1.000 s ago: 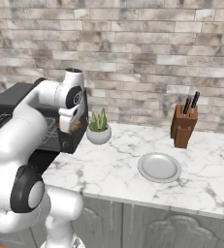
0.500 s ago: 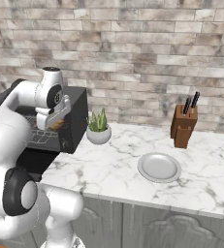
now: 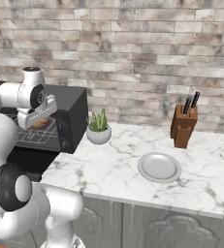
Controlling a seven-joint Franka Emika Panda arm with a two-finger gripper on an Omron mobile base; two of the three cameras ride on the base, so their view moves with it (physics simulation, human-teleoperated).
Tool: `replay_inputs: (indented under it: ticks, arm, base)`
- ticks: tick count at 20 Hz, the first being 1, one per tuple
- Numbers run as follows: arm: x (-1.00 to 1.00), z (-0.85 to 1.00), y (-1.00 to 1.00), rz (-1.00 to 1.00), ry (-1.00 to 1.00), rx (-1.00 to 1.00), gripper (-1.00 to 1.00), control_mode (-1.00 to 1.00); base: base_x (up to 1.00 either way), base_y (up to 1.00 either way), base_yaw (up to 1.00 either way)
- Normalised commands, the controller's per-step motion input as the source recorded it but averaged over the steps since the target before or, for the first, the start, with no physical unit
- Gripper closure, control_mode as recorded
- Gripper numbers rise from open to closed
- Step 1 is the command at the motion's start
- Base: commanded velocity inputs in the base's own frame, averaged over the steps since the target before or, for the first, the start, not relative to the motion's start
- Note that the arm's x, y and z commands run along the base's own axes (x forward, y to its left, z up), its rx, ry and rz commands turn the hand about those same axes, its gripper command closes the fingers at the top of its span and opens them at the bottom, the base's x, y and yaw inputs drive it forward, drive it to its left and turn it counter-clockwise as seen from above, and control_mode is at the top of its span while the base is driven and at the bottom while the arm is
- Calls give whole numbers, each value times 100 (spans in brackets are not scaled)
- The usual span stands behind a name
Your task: Open the toaster oven door. Place the baguette on the bottom rack in the toaster oven and place the chicken drumstick on the top rack.
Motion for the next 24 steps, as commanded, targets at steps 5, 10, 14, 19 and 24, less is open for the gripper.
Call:
replay_inputs:
  ticks: [5, 10, 14, 19, 24]
  arm:
    - [0, 0, 58, -10, 0, 0, 100, -100]
    - [9, -6, 47, -4, 0, -1, 100, -100]
    - [1, -3, 47, 0, -3, -2, 100, -100]
    - [0, -1, 52, -5, -2, -3, 100, -100]
    - [2, -5, 50, -5, 0, -1, 100, -100]
  base:
    - [0, 0, 0]
    - [0, 0, 0]
    - [0, 0, 0]
    - [0, 0, 0]
    - [0, 0, 0]
